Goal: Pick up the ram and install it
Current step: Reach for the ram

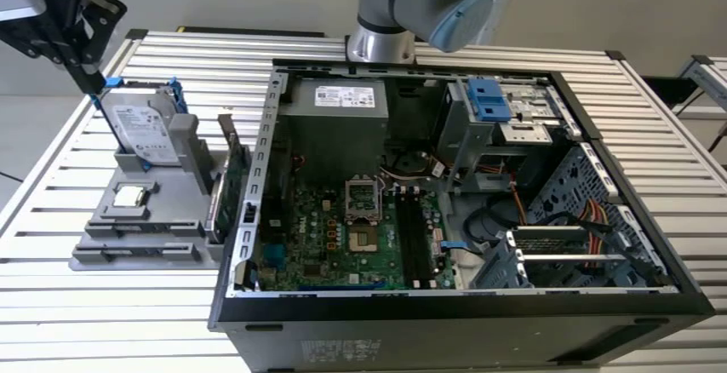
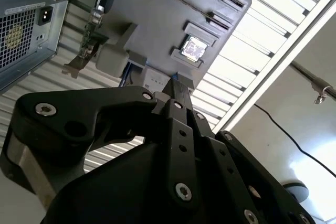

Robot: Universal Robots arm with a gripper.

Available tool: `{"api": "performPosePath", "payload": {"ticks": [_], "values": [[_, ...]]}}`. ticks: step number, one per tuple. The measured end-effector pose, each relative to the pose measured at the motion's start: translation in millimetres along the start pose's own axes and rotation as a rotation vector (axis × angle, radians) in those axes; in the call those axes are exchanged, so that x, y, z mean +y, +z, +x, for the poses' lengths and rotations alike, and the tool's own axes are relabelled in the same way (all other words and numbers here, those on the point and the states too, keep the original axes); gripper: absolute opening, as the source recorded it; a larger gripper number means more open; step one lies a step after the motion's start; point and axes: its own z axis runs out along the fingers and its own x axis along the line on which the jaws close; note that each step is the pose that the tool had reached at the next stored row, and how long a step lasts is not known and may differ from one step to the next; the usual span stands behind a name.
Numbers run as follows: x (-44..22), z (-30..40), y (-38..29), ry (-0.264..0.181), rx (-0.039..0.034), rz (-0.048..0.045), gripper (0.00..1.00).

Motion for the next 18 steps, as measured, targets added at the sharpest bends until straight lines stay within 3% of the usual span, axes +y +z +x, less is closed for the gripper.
{"api": "performPosePath", "payload": {"ticks": [18], "values": [[-6.1, -0.8, 0.1, 0.0, -0.0001, 0.0, 0.0]]}}
